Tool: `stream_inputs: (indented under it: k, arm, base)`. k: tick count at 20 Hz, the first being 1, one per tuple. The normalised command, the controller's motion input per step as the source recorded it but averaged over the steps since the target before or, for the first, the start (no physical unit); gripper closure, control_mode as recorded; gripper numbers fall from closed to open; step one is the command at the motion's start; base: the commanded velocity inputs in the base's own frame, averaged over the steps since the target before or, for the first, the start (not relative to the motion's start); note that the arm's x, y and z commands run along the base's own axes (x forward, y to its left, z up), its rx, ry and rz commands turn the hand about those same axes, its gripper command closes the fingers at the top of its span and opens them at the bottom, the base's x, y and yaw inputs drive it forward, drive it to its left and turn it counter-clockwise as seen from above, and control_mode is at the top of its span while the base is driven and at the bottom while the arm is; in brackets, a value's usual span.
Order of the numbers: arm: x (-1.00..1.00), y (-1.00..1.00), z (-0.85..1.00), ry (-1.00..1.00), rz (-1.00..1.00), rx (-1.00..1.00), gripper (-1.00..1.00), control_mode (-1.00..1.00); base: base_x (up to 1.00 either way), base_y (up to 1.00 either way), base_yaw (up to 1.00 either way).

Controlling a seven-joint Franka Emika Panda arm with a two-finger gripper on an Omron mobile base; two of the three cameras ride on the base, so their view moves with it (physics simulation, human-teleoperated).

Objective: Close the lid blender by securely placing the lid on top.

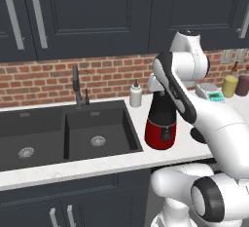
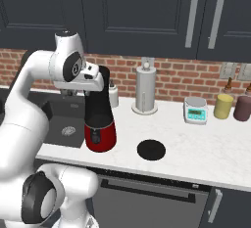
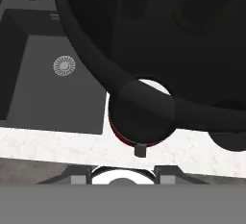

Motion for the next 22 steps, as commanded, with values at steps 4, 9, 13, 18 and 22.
stream_inputs:
  k: [4,9,13,18,22]
  arm:
    - [-0.29,0.0,0.0,-0.04,0.0,0.0,-1.0,-1.0]
    - [-0.81,-0.74,-0.13,-0.2,-0.08,0.14,-1.0,-1.0]
    - [-0.66,-1.0,-0.28,-0.06,-0.14,0.19,-1.0,-1.0]
    - [-0.07,-1.0,-0.53,0.08,-0.19,0.06,-1.0,-1.0]
    - [0.0,-1.0,-0.59,0.18,-0.18,0.04,-1.0,-1.0]
  base:
    - [0.0,0.0,0.0]
    - [0.0,0.0,0.0]
    - [0.0,0.0,0.0]
    - [0.0,0.0,0.0]
    - [0.0,0.0,0.0]
